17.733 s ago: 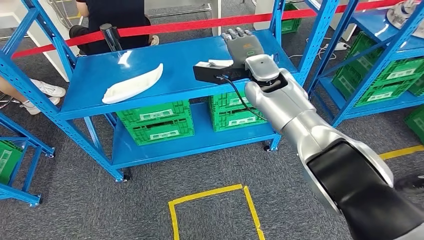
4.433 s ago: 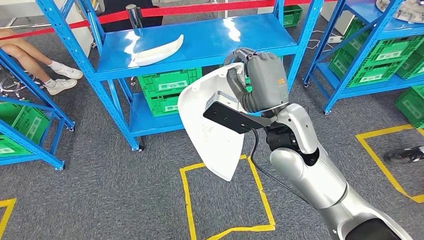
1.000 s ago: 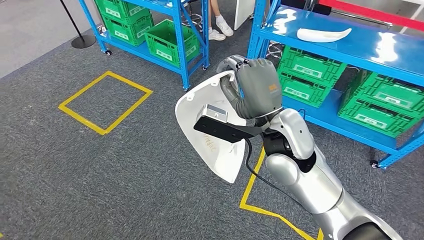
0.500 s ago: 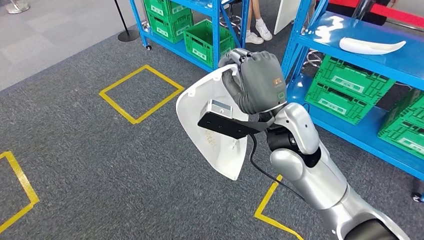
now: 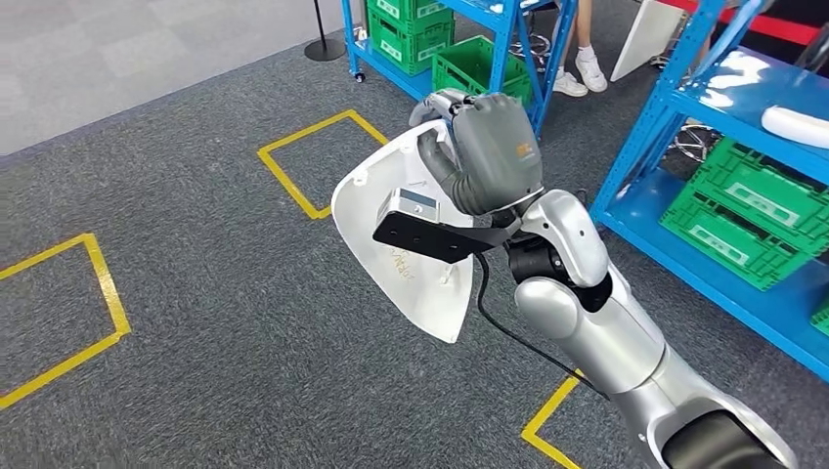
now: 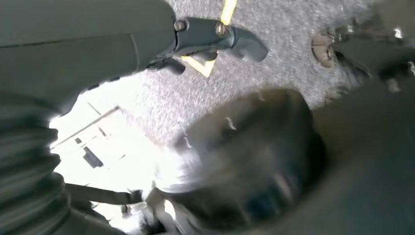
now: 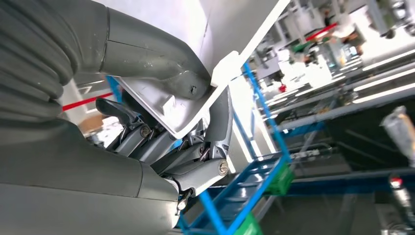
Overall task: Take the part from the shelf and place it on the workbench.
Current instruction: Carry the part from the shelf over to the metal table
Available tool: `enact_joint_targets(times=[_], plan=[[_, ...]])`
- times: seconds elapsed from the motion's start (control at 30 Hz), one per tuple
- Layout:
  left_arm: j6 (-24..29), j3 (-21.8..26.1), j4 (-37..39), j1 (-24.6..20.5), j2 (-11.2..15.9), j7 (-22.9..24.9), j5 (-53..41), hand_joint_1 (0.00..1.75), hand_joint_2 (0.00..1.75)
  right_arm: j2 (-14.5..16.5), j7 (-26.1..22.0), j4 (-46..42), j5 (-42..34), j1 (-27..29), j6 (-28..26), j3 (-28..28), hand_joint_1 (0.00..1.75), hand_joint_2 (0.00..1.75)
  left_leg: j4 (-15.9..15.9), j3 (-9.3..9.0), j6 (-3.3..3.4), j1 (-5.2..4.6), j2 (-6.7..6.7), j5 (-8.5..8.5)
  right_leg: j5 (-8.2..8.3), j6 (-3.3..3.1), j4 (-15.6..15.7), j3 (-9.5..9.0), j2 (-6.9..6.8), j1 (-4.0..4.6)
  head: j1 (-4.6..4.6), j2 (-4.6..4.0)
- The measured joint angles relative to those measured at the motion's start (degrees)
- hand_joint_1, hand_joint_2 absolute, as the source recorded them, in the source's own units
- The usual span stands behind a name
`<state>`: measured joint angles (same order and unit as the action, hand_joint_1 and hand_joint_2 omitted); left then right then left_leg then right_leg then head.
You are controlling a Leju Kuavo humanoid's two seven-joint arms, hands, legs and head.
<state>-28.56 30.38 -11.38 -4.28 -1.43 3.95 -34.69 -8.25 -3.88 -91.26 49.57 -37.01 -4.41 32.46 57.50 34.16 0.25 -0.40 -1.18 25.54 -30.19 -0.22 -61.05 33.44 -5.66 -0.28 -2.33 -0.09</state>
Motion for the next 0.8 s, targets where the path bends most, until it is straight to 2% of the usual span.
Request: enact_joint_targets(times=[0.07, 0.1, 0.13, 0.17, 0.2, 0.23, 0.3, 0.33, 0.37, 0.43, 0.47, 0.5, 0.57, 0.6, 0.63, 0.67, 0.7, 0.73, 0.8], plan=[[0.01, 0.22, -0.01, -0.13, 0.09, -0.01, 0.03, 0.00, 1.75, 0.04, -0.14, 0.66, -0.17, -0.15, -0.37, 0.17, 1.75, 1.75, -0.10, 0.03, 0.38, 0.22, 1.39, -0.21, -3.34, 0.37, -6.36, 2.87, 3.81, -0.28, 0.10, 0.00], [0.02, 0.30, -0.01, -0.21, 0.11, 0.00, 0.03, 0.00, 1.75, 0.05, -0.22, 1.10, -0.21, -0.10, -0.58, 0.25, 1.75, 1.75, -0.05, 0.16, 0.48, 0.24, 2.18, -0.25, -4.93, 0.47, -10.13, 4.70, 4.76, -0.33, 0.15, 0.00], [0.02, 0.35, 0.00, -0.25, 0.09, 0.05, 0.04, 0.00, 1.75, 0.05, -0.31, 1.56, -0.25, -0.02, -0.78, 0.33, 1.75, 1.75, 0.04, 0.26, 0.49, 0.24, 3.05, -0.28, -5.68, 0.53, -12.76, 6.06, 5.16, -0.35, 0.17, 0.00], [0.02, 0.38, 0.01, -0.24, 0.08, 0.13, 0.04, 0.00, 1.75, 0.05, -0.43, 1.96, -0.27, 0.04, -0.93, 0.42, 1.75, 1.75, 0.18, 0.37, 0.45, 0.27, 3.96, -0.30, -5.37, 0.55, -13.50, 6.54, 5.33, -0.37, 0.19, 0.00], [0.02, 0.40, 0.02, -0.19, 0.07, 0.21, 0.03, 0.00, 1.75, 0.05, -0.56, 2.24, -0.30, 0.05, -1.03, 0.52, 1.75, 1.75, 0.39, 0.45, 0.36, 0.32, 4.85, -0.30, -3.98, 0.54, -11.95, 5.87, 5.53, -0.43, 0.19, 0.00], [0.02, 0.41, 0.03, -0.14, 0.07, 0.29, 0.03, 0.00, 1.75, 0.05, -0.66, 2.43, -0.33, 0.01, -1.09, 0.61, 1.75, 1.75, 0.64, 0.51, 0.20, 0.40, 5.71, -0.26, -1.90, 0.55, -8.55, 4.25, 6.09, -0.55, 0.20, 0.00], [0.02, 0.43, 0.03, -0.16, 0.11, 0.37, 0.03, 0.00, 1.75, 0.10, -0.80, 2.84, -0.37, -0.18, -1.18, 0.78, 1.75, 1.75, 1.19, 0.88, -0.42, 0.52, 7.30, -0.18, 0.76, 0.62, -1.62, 0.91, 8.74, -0.89, 0.23, 0.00], [0.02, 0.44, 0.03, -0.25, 0.14, 0.45, 0.03, 0.00, 1.75, 0.16, -0.85, 3.07, -0.38, -0.28, -1.22, 0.86, 1.75, 1.75, 1.32, 1.17, -0.84, 0.55, 7.97, -0.24, 1.20, 0.54, 0.25, 0.03, 9.62, -0.95, 0.25, 0.00], [0.02, 0.45, 0.03, -0.30, 0.16, 0.54, 0.03, 0.00, 1.75, 0.25, -0.86, 3.32, -0.39, -0.41, -1.25, 0.93, 1.75, 1.75, 1.30, 1.46, -1.30, 0.62, 8.62, -0.41, 1.08, 0.34, 0.84, -0.19, 10.02, -0.90, 0.27, 0.00], [0.02, 0.45, 0.07, -0.22, 0.22, 0.79, -0.01, 0.00, 1.75, 0.59, -0.88, 3.75, -0.39, -0.83, -1.36, 1.05, 1.75, 1.75, 1.02, 1.89, -2.13, 0.80, 9.39, -0.80, 1.49, -0.47, 1.11, -0.25, 8.67, -0.72, 0.28, 0.00], [0.02, 0.46, 0.09, -0.16, 0.23, 0.89, -0.05, 0.00, 1.75, 0.80, -0.91, 3.92, -0.39, -1.10, -1.49, 1.11, 1.75, 1.75, 1.30, 2.17, -2.42, 0.77, 8.50, -0.65, 1.67, -0.89, 1.33, -0.34, 8.02, -0.72, 0.18, 0.00], [0.02, 0.46, 0.10, -0.19, 0.24, 0.98, -0.11, 0.00, 1.75, 0.98, -1.02, 4.07, -0.40, -1.37, -1.67, 1.17, 1.75, 1.75, 2.42, 2.81, -2.65, 0.68, 6.89, 0.04, 1.81, -1.31, 1.57, -0.46, 7.29, -0.72, 0.05, 0.00], [0.02, 0.46, 0.12, -0.51, 0.19, 1.12, -0.22, 0.00, 1.75, 1.12, -1.24, 4.37, -0.43, -1.64, -2.08, 1.22, 1.75, 1.75, 8.22, 5.63, -2.96, 0.54, 3.03, 3.11, 1.84, -1.85, 1.81, -0.60, 5.70, -0.53, -0.20, 0.00], [0.02, 0.46, 0.12, -0.69, 0.15, 1.16, -0.28, 0.00, 1.75, 1.10, -1.39, 4.57, -0.45, -1.66, -2.25, 1.23, 1.75, 1.75, 12.12, 7.50, -3.08, 0.59, 2.10, 4.83, 1.78, -2.03, 1.81, -0.60, 4.82, -0.38, -0.21, 0.00], [0.02, 0.46, 0.13, -0.79, 0.13, 1.18, -0.35, 0.00, 1.75, 1.08, -1.54, 4.79, -0.49, -1.60, -2.45, 1.25, 1.75, 1.75, 15.33, 9.00, -3.15, 0.64, 1.71, 5.96, 1.71, -2.13, 1.81, -0.60, 3.93, -0.26, -0.20, 0.00], [0.02, 0.46, 0.13, -0.83, 0.11, 1.20, -0.44, 0.00, 1.75, 1.06, -1.68, 4.97, -0.52, -1.50, -2.66, 1.27, 1.75, 1.75, 16.84, 9.63, -3.16, 0.65, 1.57, 6.14, 1.65, -2.20, 1.80, -0.61, 3.09, -0.17, -0.20, 0.00], [0.02, 0.46, 0.13, -0.81, 0.11, 1.19, -0.56, 0.00, 1.75, 1.04, -1.80, 5.07, -0.55, -1.42, -2.86, 1.28, 1.75, 1.75, 16.12, 9.10, -3.11, 0.65, 1.44, 5.32, 1.59, -2.25, 1.80, -0.63, 2.32, -0.11, -0.21, 0.00], [0.02, 0.45, 0.13, -0.79, 0.13, 1.18, -0.68, 0.00, 1.75, 1.02, -1.88, 5.12, -0.56, -1.36, -3.04, 1.28, 1.75, 1.75, 13.26, 7.45, -2.99, 0.62, 1.02, 3.72, 1.52, -2.23, 1.79, -0.71, 1.60, -0.06, -0.21, 0.00], [0.02, 0.44, 0.11, -0.86, 0.16, 0.99, -0.92, 0.00, 1.75, 0.89, -1.94, 5.13, -0.55, -1.30, -3.45, 1.28, 1.75, 1.75, 5.45, 3.05, -2.45, 0.28, -1.21, 0.84, 1.25, -1.94, 1.72, -0.90, 0.37, 0.15, -0.21, 0.00]])
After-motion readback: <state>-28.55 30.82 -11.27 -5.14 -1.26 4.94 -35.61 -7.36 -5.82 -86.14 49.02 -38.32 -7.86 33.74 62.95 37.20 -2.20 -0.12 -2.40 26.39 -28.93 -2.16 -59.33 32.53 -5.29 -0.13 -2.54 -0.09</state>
